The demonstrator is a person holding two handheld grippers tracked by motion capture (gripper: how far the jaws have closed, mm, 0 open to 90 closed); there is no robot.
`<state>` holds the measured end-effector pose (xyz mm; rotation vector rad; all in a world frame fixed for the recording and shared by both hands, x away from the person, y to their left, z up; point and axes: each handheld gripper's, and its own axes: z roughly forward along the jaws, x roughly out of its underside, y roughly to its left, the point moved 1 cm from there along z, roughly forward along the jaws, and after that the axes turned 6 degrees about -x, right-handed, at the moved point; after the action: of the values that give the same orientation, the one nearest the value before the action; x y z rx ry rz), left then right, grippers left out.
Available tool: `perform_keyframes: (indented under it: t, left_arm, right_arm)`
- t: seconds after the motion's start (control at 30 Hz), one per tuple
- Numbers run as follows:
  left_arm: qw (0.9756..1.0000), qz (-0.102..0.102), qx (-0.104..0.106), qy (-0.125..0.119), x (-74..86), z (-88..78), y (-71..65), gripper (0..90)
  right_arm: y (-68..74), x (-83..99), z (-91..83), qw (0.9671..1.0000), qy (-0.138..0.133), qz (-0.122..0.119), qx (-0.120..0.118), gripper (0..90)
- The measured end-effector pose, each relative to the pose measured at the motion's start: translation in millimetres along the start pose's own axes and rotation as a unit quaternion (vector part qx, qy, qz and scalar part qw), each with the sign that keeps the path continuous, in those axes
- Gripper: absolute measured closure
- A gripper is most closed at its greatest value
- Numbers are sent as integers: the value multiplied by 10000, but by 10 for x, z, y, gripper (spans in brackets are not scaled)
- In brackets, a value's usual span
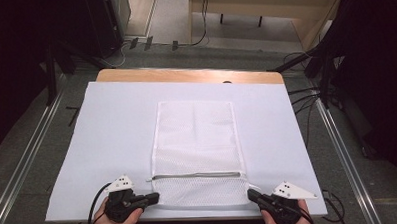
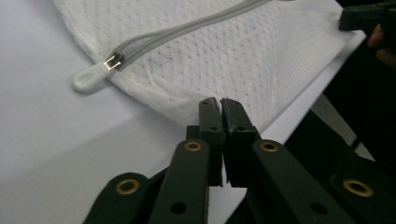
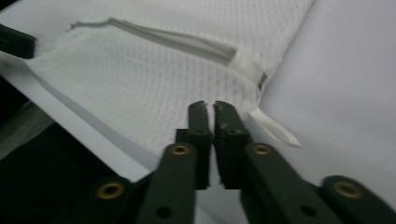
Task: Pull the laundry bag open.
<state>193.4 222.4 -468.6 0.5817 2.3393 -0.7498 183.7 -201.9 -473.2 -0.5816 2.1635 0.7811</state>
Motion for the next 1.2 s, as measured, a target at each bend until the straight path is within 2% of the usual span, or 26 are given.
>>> perform_keyframes:
  t: [0.03, 0.07, 0.1, 0.13, 0.17, 0.2, 0.23, 0.27, 0.37, 0.4, 0.47, 0.5, 0.53, 0.57, 0.6, 0.63, 0.67, 0.77, 0.8, 0.87, 0.9, 0.93, 0.97, 1.03, 1.07, 1.2]
  left_arm:
    - [9999, 47, 0, -133, -1, -16, 6, 762]
    - [9997, 26, -85, -213, -9, -25, 12, 649]
    - [9981, -37, -355, -497, -35, -56, 51, 506]
    - [9981, -37, -355, -497, -35, -56, 51, 453]
    - [9968, -91, -487, -627, -44, -70, 78, 405]
    - [9955, -152, -563, -748, -49, -83, 104, 405]
    - [9935, -187, -678, -897, -60, -94, 157, 355]
    - [9935, -187, -678, -897, -60, -94, 157, 333]
    - [9901, -164, -934, -1036, -87, -101, 232, 270]
    - [9892, -180, -969, -1084, -96, -108, 258, 270]
    - [9886, -82, -1011, -1112, -102, -138, 315, 224]
    - [9889, 44, -927, -1163, -102, -178, 376, 169]
    - [9889, 44, -927, -1163, -102, -178, 376, 156]
    - [9861, 31, -1085, -1257, -100, -226, 446, 156]
    - [9861, 31, -1085, -1257, -100, -226, 446, 156]
    - [9832, -4, -1260, -1324, -101, -279, 529, 156]
    - [9832, -4, -1260, -1324, -101, -279, 529, 155]
    - [9773, -73, -1445, -1550, -102, -388, 685, 146]
    - [9773, -73, -1445, -1550, -102, -388, 685, 140]
    - [9749, -79, -1552, -1594, -98, -426, 746, 134]
    - [9725, -77, -1734, -1555, -95, -440, 778, 132]
    - [9687, -111, -1959, -1524, -91, -462, 829, 132]
    - [9687, -111, -1959, -1524, -91, -462, 829, 132]
    - [9662, -215, -1967, -1653, -81, -531, 903, 125]
    - [9648, -216, -1997, -1700, -77, -554, 920, 119]
    - [9624, -211, -2008, -1819, -66, -610, 967, 101]
  right_arm:
    - [-11, 1, -20, 9999, -69, -22, -128, 739]
    - [-26, -2, -37, 9997, -198, -71, -123, 659]
    - [-59, -19, -58, 9994, -350, 1, -5, 582]
    - [-59, -19, -58, 9994, -350, 1, -5, 582]
    - [-116, -42, -79, 9982, -579, 75, 110, 512]
    - [-116, -42, -79, 9982, -579, 75, 110, 512]
    - [-181, -59, -92, 9972, -681, 45, 309, 473]
    - [-181, -59, -92, 9972, -681, 45, 309, 473]
    - [-291, -73, -111, 9945, -807, 39, 659, 394]
    - [-291, -73, -111, 9945, -807, 39, 659, 394]
    - [-376, -91, -152, 9926, -975, 24, 718, 353]
    - [-403, -98, -169, 9922, -1007, -19, 734, 335]
    - [-403, -98, -169, 9922, -1007, -19, 734, 335]
    - [-477, -114, -196, 9904, -1106, -68, 822, 309]
    - [-477, -114, -196, 9904, -1106, -68, 822, 309]
    - [-555, -123, -224, 9898, -1170, -11, 813, 286]
    - [-555, -123, -224, 9898, -1170, -11, 813, 286]
    - [-699, -118, -277, 9890, -1149, 66, 932, 251]
    - [-699, -118, -277, 9890, -1149, 66, 932, 251]
    - [-765, -111, -304, 9881, -1168, 109, 993, 244]
    - [-795, -109, -321, 9875, -1173, 127, 1045, 233]
    - [-856, -108, -356, 9863, -1224, 121, 1103, 227]
    - [-856, -108, -356, 9863, -1224, 121, 1103, 227]
    - [-935, -100, -410, 9850, -1276, 182, 1150, 220]
    - [-957, -95, -422, 9848, -1290, 204, 1146, 215]
    - [-1018, -79, -453, 9841, -1288, 227, 1200, 213]
